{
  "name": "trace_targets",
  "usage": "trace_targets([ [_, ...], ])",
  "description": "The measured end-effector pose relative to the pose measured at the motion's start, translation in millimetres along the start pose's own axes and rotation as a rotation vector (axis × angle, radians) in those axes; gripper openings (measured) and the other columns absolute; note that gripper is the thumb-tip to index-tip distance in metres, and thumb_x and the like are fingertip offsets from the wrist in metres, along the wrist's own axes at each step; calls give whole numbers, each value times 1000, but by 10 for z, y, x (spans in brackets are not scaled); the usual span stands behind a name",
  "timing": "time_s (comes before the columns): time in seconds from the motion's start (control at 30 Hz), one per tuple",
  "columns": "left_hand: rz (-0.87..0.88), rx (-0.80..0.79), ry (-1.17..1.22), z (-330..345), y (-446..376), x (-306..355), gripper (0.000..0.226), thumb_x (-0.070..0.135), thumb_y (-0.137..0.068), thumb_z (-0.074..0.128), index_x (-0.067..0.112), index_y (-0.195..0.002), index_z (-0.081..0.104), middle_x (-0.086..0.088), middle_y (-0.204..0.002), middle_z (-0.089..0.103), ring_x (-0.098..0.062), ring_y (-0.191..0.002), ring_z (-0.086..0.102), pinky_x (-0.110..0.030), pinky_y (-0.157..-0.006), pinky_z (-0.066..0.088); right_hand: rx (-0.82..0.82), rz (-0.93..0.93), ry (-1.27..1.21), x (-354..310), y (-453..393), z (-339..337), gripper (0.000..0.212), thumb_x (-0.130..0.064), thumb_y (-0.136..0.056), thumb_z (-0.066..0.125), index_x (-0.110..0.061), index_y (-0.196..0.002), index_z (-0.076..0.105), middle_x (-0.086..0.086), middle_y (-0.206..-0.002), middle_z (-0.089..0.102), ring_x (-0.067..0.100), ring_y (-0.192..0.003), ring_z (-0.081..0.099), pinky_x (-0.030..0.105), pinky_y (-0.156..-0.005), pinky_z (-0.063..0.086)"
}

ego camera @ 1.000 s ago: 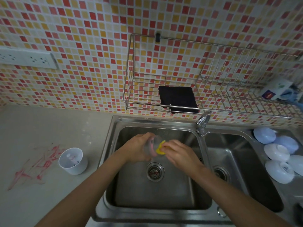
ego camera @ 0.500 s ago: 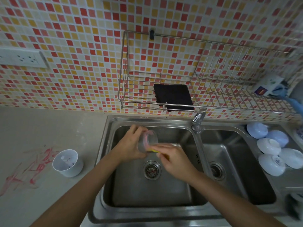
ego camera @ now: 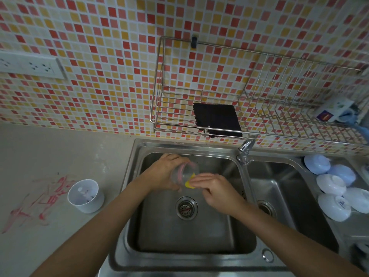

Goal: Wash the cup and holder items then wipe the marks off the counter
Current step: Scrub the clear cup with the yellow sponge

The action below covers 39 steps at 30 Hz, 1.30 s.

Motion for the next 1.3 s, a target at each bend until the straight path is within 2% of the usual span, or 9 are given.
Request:
trace_targets([
  [0.13,13,-48,-29,-22,17,-5,88,29,-65,87,16,-141,44,3,-139,49,-15,-129,40,-7,-97,11,-14,205,-330,-15,6,-31,31,3,-85,62,-16,-105,76,-6,-110,72,-1,-107,64,27,-97,49],
  [0.3,1,-41,-20,-31,-19,-4,88,28,-64,87,19,-141,44,3,-138,50,-15,-128,41,-9,-97,14,-18,-84,156,88,-33,-185,43,7,-74,66,-22,-104,75,-10,-108,73,5,-111,61,30,-89,50],
  [0.47,6,-80,-1,-6,-66,-15,88,28,-64,87,19,-140,44,5,-135,51,-11,-125,41,-5,-93,13,-21,-8,-57,-27,59,-67,38,3,-79,60,-17,-108,74,-4,-112,72,6,-110,63,31,-98,49],
  [0.67,-23,-75,59,84,-123,-39,94,37,-57,88,27,-140,44,9,-133,52,-13,-124,43,-30,-109,32,11,-188,388,106,69,-80,23,-22,-82,72,-25,-104,69,-9,-109,68,14,-105,61,30,-74,48],
  [0.73,-50,-101,101,114,-151,-70,95,42,-56,87,32,-139,43,13,-133,50,-11,-125,42,-34,-109,34,76,-228,429,76,55,-61,10,-22,-91,63,-22,-97,71,-6,-103,70,17,-99,64,31,-70,48],
  [0.83,-103,-69,226,115,-132,-103,94,47,-55,81,39,-139,40,19,-136,48,-8,-128,43,-39,-109,39,185,-229,447,-21,25,-109,28,-22,-102,46,-16,-93,71,-4,-99,70,18,-96,65,32,-68,49],
  [1.0,-139,96,313,178,-33,-5,106,48,-51,89,24,-140,36,10,-135,43,-4,-127,38,-25,-108,35,254,-163,429,-164,-39,-116,20,-20,-100,50,-17,-97,69,-5,-101,69,18,-97,64,32,-72,49],
  [1.13,-148,280,213,230,3,23,93,44,-55,89,18,-132,45,5,-126,46,-7,-118,41,-25,-103,40,272,-51,235,-274,-73,-68,16,-19,-93,58,-14,-100,72,-5,-102,71,14,-99,64,30,-80,51],
  [1.3,-87,244,61,105,18,-27,84,37,-61,86,18,-134,49,4,-127,54,-16,-120,45,-27,-100,34,144,482,-531,-327,-110,-89,22,-10,-89,65,-20,-106,75,-26,-69,67,-6,-64,58,17,-65,42],
])
Point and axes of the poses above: each hand's wrist, its own y-axis away from the middle knuckle, its own z-axis out of the palm, x = y × z, the point moved 1 cm from there along -y, towards the middle knuckle
